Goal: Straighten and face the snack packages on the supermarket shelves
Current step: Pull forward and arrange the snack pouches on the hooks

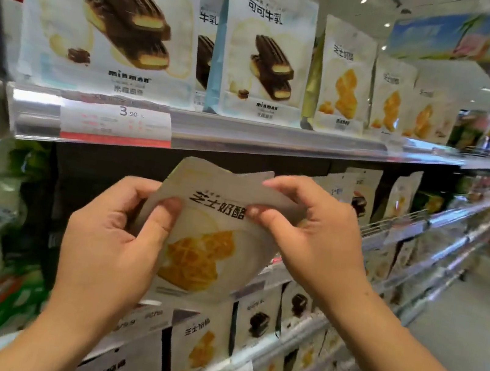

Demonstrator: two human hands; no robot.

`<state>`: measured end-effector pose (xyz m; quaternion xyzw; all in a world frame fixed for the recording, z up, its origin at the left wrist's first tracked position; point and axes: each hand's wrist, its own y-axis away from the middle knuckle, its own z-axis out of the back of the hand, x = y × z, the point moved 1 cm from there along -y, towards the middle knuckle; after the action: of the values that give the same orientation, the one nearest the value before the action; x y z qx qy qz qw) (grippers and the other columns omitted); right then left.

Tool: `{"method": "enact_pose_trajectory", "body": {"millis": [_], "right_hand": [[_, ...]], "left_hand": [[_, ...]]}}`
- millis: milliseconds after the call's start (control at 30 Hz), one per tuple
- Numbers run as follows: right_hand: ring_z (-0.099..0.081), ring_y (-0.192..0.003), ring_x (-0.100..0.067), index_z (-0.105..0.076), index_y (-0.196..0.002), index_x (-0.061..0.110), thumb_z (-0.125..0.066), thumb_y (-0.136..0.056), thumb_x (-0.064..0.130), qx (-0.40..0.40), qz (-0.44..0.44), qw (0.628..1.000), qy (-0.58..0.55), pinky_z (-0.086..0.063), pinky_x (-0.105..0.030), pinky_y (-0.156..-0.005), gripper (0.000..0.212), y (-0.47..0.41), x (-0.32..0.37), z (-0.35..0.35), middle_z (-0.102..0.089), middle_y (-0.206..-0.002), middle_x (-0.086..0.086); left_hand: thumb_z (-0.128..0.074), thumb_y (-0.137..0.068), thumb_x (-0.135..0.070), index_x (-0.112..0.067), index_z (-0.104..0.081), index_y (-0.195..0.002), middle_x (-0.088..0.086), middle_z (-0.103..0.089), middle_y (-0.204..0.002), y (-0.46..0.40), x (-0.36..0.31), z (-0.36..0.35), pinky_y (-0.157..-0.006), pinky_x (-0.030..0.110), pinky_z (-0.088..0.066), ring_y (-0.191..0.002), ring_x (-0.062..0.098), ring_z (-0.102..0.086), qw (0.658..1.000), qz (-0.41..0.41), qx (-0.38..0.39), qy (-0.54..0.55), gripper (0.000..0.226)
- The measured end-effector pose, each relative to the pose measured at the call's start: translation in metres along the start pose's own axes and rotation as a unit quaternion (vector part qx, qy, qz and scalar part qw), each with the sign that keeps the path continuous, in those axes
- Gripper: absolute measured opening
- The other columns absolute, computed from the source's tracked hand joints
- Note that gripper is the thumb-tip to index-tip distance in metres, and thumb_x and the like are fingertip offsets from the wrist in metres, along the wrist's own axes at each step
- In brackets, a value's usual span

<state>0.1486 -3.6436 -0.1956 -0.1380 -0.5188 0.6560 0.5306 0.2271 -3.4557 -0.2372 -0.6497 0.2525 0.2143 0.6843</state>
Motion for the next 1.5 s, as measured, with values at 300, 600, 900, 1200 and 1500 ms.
{"method": "enact_pose_trajectory", "body": {"millis": [300, 600, 900, 1200, 1500], "right_hand": [[-0.059, -0.061, -0.005, -0.070, -0.069, 0.021, -0.082, -0.071, 0.020, 0.007, -0.172, 0.968, 0.180, -0.045, -0.021, -0.055, 0.012, 0.077, -0.058, 0.098, -0.066, -0.063, 0.011], [-0.056, -0.064, -0.001, -0.061, -0.062, 0.030, -0.083, -0.071, 0.023, -0.021, -0.249, 0.942, 0.224, -0.038, -0.011, -0.053, 0.024, 0.136, -0.147, 0.209, -0.060, -0.056, 0.013], [-0.055, -0.084, 0.019, -0.051, -0.086, 0.059, -0.069, -0.075, 0.050, 0.088, -0.271, 0.938, 0.196, -0.043, -0.008, -0.063, 0.023, 0.155, -0.259, 0.311, -0.058, -0.081, 0.039], [-0.059, -0.067, 0.001, -0.061, -0.068, 0.039, -0.069, -0.080, 0.044, 0.120, -0.275, 0.935, 0.189, -0.042, -0.017, -0.053, 0.015, 0.120, -0.380, 0.337, -0.065, -0.067, 0.019], [-0.057, -0.069, 0.001, -0.065, -0.069, 0.029, -0.069, -0.077, 0.043, 0.099, -0.229, 0.950, 0.186, -0.043, -0.012, -0.059, 0.016, 0.040, -0.487, 0.342, -0.064, -0.068, 0.017]], "left_hand": [[-0.060, -0.077, -0.050, -0.044, -0.068, -0.096, -0.024, -0.072, -0.094, 0.073, 0.026, -0.117, -0.066, 0.005, -0.047, -0.085, -0.005, -0.067, 0.939, 0.178, 0.252, 0.151, 0.022], [-0.076, -0.084, -0.023, -0.049, -0.064, -0.096, -0.015, -0.073, -0.101, 0.115, 0.027, -0.267, -0.079, 0.034, -0.058, -0.093, 0.006, -0.070, 0.887, 0.217, 0.384, 0.137, 0.031], [-0.076, -0.083, -0.024, -0.040, -0.065, -0.094, -0.024, -0.071, -0.093, 0.142, -0.001, -0.413, -0.073, 0.022, -0.055, -0.084, -0.004, -0.068, 0.906, 0.203, 0.368, 0.045, 0.022], [-0.076, -0.080, -0.042, -0.048, -0.065, -0.098, -0.025, -0.071, -0.098, 0.117, 0.031, -0.499, -0.084, 0.029, -0.054, -0.092, -0.002, -0.067, 0.889, 0.225, 0.399, 0.007, 0.021], [-0.058, -0.094, -0.029, -0.031, -0.073, -0.085, -0.013, -0.072, -0.082, 0.017, 0.081, -0.579, -0.069, 0.026, -0.053, -0.078, 0.005, -0.066, 0.953, 0.158, 0.258, 0.008, 0.017]]}}
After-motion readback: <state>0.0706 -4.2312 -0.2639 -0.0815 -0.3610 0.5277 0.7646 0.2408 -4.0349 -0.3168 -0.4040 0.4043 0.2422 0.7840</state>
